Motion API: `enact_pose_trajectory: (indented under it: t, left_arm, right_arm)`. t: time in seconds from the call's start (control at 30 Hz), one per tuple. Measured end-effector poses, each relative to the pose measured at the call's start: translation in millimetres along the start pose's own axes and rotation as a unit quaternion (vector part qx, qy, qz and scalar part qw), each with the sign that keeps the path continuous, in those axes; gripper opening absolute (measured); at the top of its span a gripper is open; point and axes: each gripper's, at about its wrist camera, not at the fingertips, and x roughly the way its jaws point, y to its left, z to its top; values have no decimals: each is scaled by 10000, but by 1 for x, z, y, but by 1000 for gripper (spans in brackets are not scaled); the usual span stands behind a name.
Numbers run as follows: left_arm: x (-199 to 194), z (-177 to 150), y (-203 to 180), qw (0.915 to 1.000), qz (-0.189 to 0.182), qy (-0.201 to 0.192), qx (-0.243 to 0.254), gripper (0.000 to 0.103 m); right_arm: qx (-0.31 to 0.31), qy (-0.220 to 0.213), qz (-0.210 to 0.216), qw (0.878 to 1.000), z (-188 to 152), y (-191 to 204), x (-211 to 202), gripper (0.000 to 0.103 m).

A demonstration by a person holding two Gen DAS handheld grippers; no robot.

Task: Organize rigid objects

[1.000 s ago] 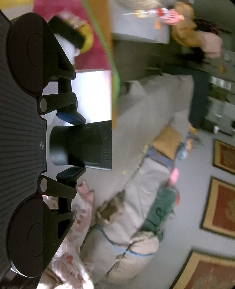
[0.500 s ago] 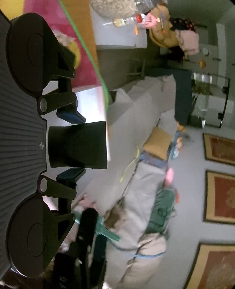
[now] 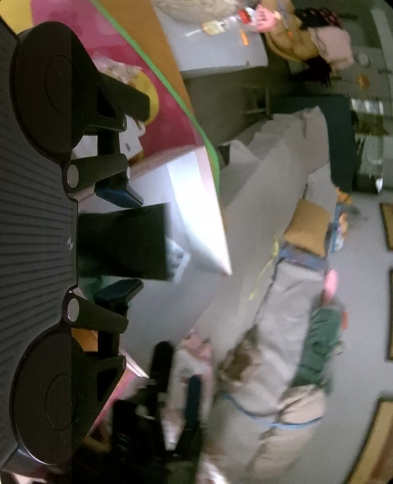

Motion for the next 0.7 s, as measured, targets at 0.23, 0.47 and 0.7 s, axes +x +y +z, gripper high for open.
enact_pose_trajectory:
  t: [0.23, 0.47, 0.7]
  left_arm:
    - [-42, -7, 36, 9918, 219, -703, -1045, 56]
    - [-80, -39, 92, 9621, 790, -1039, -2396, 55]
    - [-70, -54, 98, 9629, 1118, -741, -2343, 55]
  right_arm:
    - [-116, 119, -83, 9998, -21, 3, -7, 79]
    - [-66, 344, 170, 9992, -40, 7, -16, 79]
    - [-319, 531, 306, 9976, -53, 26, -12, 79]
